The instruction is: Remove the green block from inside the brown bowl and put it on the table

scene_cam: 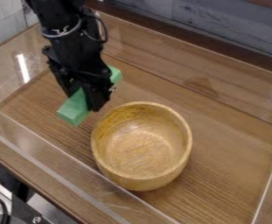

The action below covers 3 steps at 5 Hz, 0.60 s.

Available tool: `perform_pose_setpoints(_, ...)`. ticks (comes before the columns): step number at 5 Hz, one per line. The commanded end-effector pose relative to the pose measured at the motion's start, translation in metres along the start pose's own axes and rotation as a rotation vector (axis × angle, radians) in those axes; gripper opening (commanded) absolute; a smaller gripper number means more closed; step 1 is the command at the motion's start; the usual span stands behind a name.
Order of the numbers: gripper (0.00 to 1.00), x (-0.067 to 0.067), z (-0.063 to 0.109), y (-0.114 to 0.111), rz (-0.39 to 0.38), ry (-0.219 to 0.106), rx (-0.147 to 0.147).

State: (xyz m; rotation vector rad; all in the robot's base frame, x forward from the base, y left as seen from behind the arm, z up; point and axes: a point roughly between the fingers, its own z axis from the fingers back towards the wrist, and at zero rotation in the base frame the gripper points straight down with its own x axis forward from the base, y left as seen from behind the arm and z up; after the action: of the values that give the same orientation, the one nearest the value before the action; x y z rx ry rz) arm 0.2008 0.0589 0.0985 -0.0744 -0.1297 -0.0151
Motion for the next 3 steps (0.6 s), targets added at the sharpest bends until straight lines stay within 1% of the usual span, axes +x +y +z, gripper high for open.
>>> perform_pose_setpoints(1, 0.00, 0.0120, 0.0073, 0.0079, 0.009, -0.049, 0.026)
perform_pose_setpoints(3, 0.00, 0.0144, 0.0026, 0.0125, 0.023, -0.045, 0.033)
